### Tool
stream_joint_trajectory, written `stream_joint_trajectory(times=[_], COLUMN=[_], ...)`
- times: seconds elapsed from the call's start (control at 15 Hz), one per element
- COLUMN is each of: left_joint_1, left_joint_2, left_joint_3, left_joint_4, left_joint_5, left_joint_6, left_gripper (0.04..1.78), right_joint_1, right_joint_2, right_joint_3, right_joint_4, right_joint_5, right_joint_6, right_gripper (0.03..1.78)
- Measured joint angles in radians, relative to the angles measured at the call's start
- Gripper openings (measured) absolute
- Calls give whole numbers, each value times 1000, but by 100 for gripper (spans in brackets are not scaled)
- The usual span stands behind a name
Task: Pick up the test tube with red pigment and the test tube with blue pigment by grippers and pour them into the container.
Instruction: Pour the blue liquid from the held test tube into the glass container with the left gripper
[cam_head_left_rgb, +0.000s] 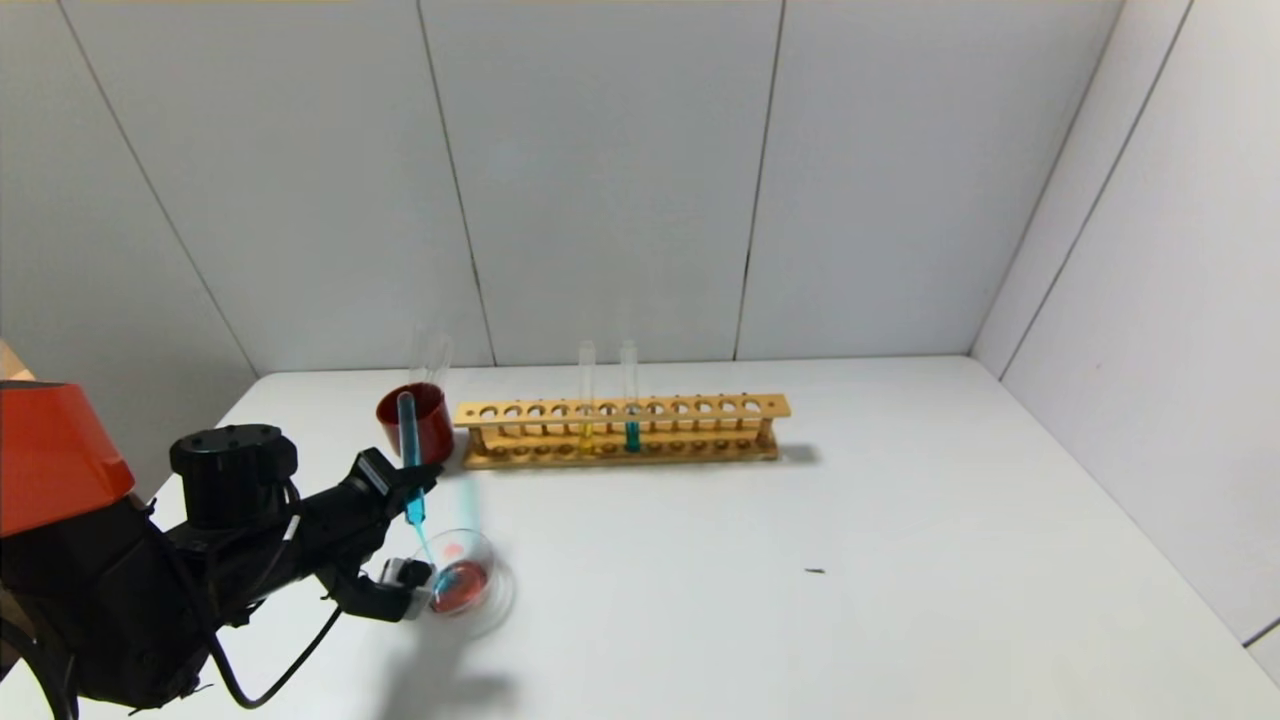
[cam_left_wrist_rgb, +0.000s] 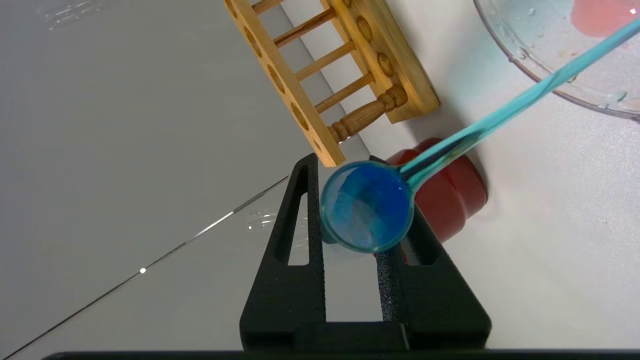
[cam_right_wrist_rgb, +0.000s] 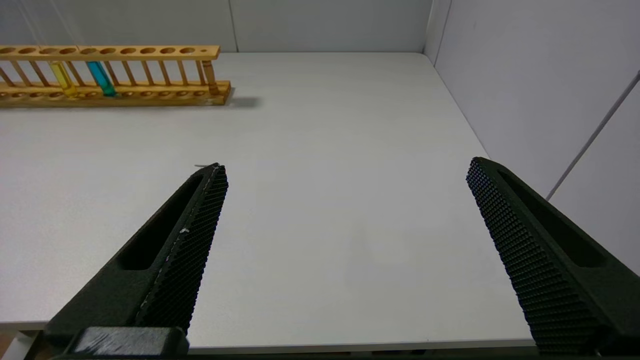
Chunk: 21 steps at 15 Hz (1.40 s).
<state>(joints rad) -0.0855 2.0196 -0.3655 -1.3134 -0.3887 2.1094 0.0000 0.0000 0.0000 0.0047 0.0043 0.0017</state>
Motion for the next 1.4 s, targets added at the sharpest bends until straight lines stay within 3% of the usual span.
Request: stream_joint_trajectory(times=[1.4], left_joint_1=[-58], left_joint_2=[-6], left_joint_3=[-24], left_joint_4=[-4], left_joint_5=[-3], left_joint_6=[103], left_gripper=[33], right_joint_1=[0], right_joint_2=[0], right_joint_3=[0], right_joint_4=[0], right_joint_5=[0], right_joint_6=[0], right_gripper=[175])
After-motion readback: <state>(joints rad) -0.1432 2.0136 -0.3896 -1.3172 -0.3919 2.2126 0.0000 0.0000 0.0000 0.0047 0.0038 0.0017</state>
